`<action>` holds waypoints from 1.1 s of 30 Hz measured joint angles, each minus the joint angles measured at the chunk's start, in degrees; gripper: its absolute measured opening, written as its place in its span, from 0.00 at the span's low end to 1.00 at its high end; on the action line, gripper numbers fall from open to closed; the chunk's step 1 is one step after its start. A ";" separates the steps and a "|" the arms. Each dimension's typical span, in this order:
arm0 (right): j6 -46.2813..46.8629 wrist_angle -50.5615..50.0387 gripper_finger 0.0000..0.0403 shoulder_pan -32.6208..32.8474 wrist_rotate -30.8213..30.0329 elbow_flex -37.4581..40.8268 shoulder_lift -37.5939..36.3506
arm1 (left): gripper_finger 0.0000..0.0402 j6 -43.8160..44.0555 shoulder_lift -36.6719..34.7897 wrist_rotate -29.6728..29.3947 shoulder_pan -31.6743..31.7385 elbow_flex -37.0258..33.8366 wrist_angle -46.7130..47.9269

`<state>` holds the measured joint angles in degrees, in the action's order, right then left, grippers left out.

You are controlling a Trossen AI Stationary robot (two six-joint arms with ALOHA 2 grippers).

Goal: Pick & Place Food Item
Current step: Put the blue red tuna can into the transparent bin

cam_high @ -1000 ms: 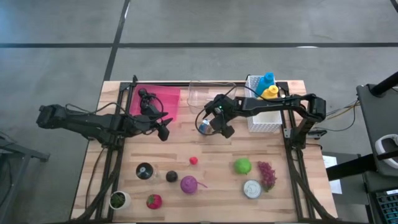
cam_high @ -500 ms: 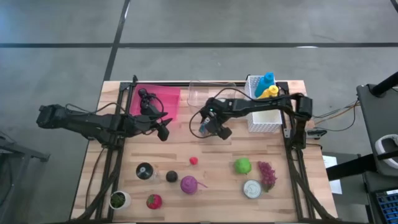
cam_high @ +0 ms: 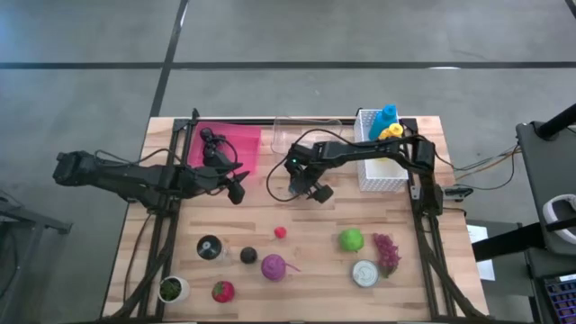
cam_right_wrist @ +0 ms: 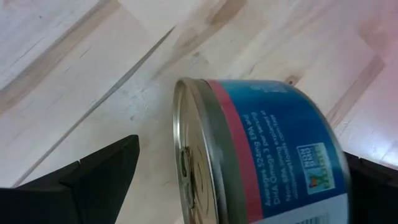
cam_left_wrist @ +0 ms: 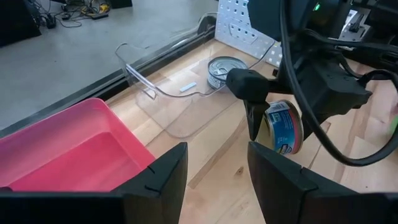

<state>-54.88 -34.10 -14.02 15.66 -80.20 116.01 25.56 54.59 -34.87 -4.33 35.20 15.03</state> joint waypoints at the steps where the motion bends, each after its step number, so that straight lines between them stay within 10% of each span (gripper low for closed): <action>1: -0.03 -0.03 0.99 0.08 -0.02 0.08 -0.08 | 0.43 0.00 0.00 0.00 0.00 0.00 0.01; 33: 1.94 0.45 0.99 0.77 -0.18 0.35 -1.51 | 0.43 0.00 0.00 0.02 -0.01 0.00 0.28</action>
<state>-52.94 -33.66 -13.26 15.48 -79.85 114.50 25.56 54.59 -34.86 -4.34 35.20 15.31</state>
